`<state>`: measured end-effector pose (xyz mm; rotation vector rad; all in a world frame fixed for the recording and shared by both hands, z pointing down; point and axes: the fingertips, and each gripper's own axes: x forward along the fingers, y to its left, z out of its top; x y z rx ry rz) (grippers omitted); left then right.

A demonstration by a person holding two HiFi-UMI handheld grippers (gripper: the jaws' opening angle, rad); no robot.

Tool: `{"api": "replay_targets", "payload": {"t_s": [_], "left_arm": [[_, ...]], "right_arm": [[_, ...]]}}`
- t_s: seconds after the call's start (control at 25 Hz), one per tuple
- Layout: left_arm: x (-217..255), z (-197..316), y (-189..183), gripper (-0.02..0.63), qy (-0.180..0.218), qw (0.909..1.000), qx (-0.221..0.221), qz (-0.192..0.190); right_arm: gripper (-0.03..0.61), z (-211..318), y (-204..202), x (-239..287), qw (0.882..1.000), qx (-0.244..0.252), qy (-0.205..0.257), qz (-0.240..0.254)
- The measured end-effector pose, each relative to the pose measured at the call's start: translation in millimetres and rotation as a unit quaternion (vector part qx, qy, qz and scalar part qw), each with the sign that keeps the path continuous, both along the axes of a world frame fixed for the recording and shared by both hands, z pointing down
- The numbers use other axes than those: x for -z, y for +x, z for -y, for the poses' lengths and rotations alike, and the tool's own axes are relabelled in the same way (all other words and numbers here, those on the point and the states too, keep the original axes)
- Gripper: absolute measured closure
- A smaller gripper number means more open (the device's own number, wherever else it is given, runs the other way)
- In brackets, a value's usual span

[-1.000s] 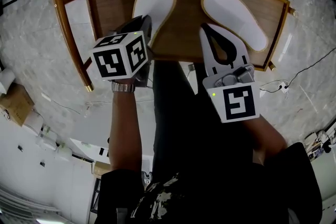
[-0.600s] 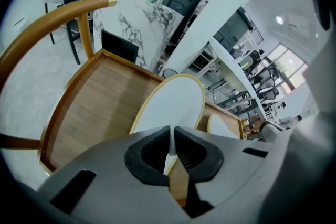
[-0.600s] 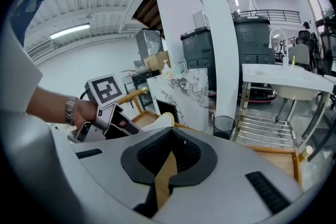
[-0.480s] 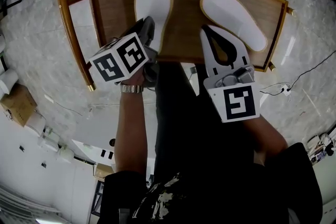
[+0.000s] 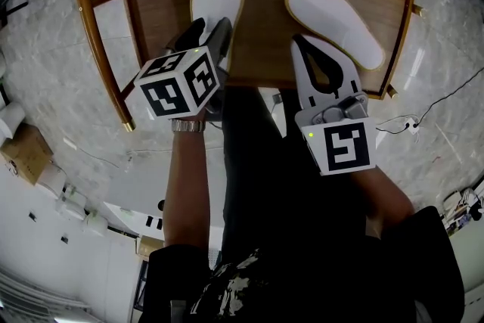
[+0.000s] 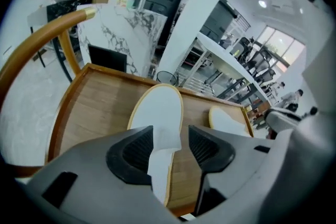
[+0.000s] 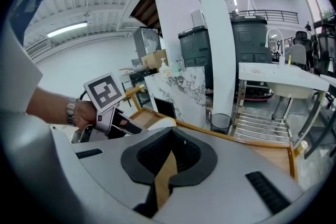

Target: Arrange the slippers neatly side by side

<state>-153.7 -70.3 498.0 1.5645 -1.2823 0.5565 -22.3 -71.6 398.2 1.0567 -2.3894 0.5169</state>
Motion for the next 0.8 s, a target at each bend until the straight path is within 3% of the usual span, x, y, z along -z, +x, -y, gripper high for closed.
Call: {"api": "replay_targets", "payload": {"t_s": [0.12,0.24,0.32,0.48,0.8], "left_arm": [[11,-4,-1,0.387,0.028,0.9951,-0.062,0.071],[17,-20,-11,0.385,0.04,0.9739,-0.145,0.17],[9,-39,-15,0.382,0.021,0.9633,-0.18,0.198],[-22,-72,-25,0.383,-0.024,0.9648,-0.187,0.183],[-55,-82,-15,0.383,-0.049,0.976,-0.16,0.14]], "right_arm": [[0.58,-2,-3,2,1.0,0.003,0.001,0.003],[0.58,-3,-6,3,1.0,0.005,-0.001,0.005],[0.58,-4,-6,2,1.0,0.007,-0.002,0.005],[0.58,-8,-12,0,1.0,0.021,0.0,0.0],[0.58,-11,-12,-1,1.0,0.027,-0.001,-0.01]]}}
